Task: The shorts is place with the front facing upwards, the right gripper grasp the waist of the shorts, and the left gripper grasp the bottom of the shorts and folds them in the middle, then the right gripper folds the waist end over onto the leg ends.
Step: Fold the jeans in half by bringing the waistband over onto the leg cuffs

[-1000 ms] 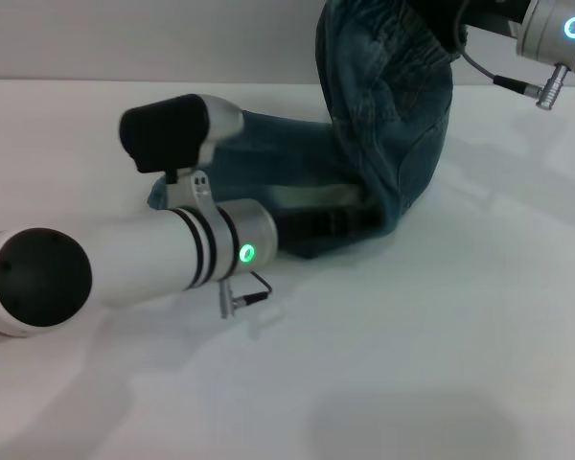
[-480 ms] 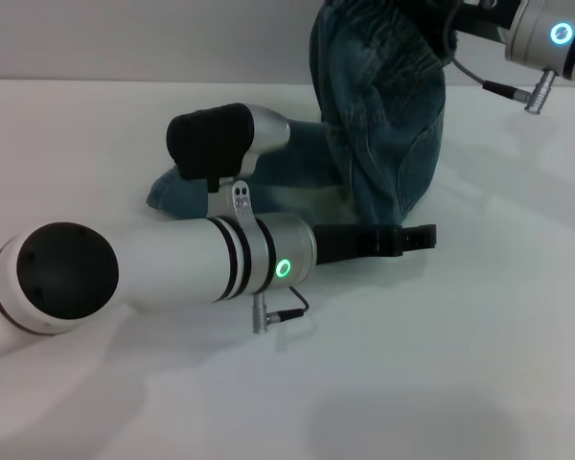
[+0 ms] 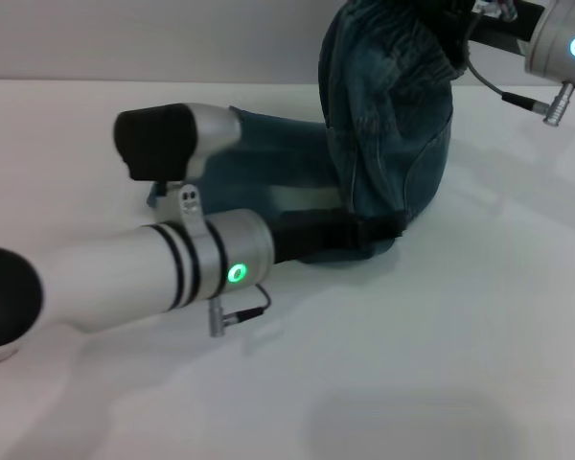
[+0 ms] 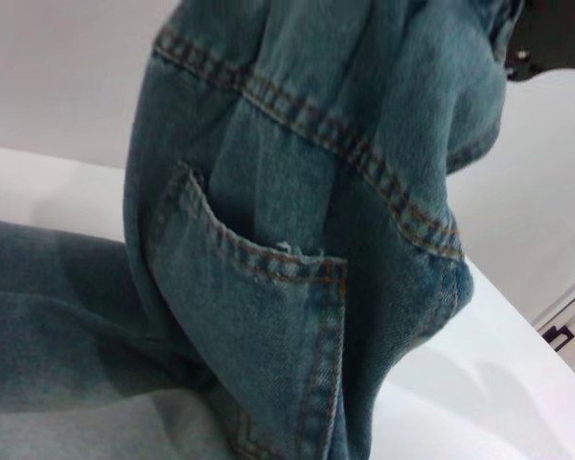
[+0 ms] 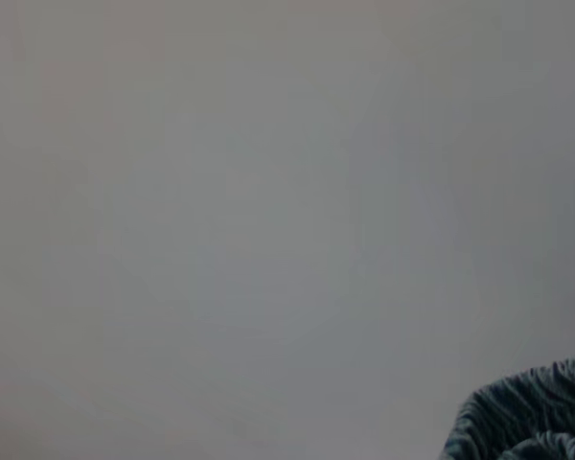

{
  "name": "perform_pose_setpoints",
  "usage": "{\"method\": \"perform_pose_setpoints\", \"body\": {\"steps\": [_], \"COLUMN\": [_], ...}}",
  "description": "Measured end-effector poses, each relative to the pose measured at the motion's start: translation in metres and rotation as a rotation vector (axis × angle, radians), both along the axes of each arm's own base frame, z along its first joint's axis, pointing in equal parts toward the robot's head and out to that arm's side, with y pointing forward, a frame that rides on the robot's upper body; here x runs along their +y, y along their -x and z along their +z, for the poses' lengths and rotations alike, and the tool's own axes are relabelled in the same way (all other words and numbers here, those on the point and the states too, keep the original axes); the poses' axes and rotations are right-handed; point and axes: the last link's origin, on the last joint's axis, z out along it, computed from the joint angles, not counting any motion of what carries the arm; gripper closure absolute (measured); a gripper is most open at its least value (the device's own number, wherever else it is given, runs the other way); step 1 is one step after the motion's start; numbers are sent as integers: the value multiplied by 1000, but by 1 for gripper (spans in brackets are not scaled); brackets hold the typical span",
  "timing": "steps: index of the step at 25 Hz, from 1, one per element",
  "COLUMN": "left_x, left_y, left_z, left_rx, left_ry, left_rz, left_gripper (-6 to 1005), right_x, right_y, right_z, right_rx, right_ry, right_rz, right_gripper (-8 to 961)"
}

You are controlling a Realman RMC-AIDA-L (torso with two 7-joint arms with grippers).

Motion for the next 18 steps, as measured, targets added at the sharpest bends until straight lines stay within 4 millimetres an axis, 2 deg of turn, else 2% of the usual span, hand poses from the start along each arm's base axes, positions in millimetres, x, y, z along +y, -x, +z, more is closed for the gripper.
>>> {"method": "perform_pose_setpoints", "body": {"steps": [6, 9, 12, 13, 15, 18], "left_x": [-9, -11, -11, -9, -6, -1], "left_y": [22, 37, 47, 60, 71, 80], "left_z": [18, 33, 42, 56, 67, 76], "left_rx": [14, 48, 67, 96, 126, 149], "left_ry": [-21, -79, -114, -165, -211, -253], "left_rz": [19, 38, 57, 79, 96, 114], "left_gripper": [155, 153, 153, 153, 153, 154], "right_x": [-1, -1, 1, 2, 4, 5], "right_y": [-3, -1, 6, 9, 18, 31], "right_z": [0, 0, -2, -4, -9, -15], "right_rx": [-6, -7, -20, -27, -43, -63], "right_ry": [4, 4, 13, 19, 33, 55], "right_rz": [-4, 1, 20, 29, 54, 92], "right_gripper": [929, 929, 929, 929, 928, 928]}}
